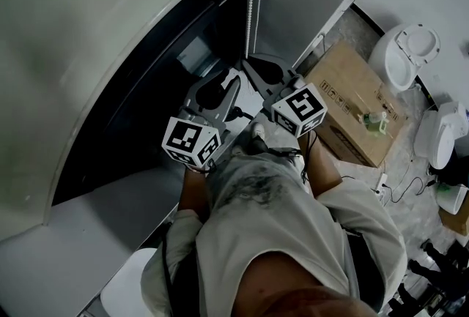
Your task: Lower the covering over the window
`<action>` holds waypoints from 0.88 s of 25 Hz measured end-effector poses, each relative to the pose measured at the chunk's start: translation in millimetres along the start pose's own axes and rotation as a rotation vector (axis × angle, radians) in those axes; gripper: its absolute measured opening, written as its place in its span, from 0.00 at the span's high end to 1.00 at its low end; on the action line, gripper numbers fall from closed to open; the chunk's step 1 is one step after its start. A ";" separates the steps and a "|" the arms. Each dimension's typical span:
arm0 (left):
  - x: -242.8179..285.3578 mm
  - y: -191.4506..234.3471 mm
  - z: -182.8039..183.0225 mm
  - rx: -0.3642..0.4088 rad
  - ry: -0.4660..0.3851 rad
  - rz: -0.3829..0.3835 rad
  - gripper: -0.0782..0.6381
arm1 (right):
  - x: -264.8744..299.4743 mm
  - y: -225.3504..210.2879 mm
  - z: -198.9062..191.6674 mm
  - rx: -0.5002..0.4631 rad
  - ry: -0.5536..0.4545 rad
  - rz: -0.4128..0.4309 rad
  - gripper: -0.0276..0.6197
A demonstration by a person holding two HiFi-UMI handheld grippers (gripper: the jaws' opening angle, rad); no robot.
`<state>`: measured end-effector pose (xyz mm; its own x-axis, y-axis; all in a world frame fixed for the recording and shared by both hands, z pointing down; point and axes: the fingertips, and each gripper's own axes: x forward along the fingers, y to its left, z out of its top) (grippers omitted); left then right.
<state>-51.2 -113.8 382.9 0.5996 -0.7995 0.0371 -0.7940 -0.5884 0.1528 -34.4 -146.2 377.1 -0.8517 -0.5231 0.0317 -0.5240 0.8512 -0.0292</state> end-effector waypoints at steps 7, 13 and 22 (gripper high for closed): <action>19.5 -2.6 112.0 0.120 -0.212 -0.029 0.73 | 0.6 7.5 0.5 -0.008 -0.002 0.025 0.93; 49.2 -12.3 138.0 0.157 -0.256 -0.061 0.73 | 0.8 8.2 -3.1 -0.018 0.002 0.038 0.93; 46.2 -12.7 144.2 0.184 -0.288 -0.034 0.88 | 3.0 6.3 -3.9 -0.045 0.012 0.025 0.93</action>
<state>-27.8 -160.6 240.3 0.5940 -0.7650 -0.2491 -0.7945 -0.6064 -0.0321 -40.2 -142.2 380.9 -0.8641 -0.5014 0.0438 -0.5013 0.8651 0.0149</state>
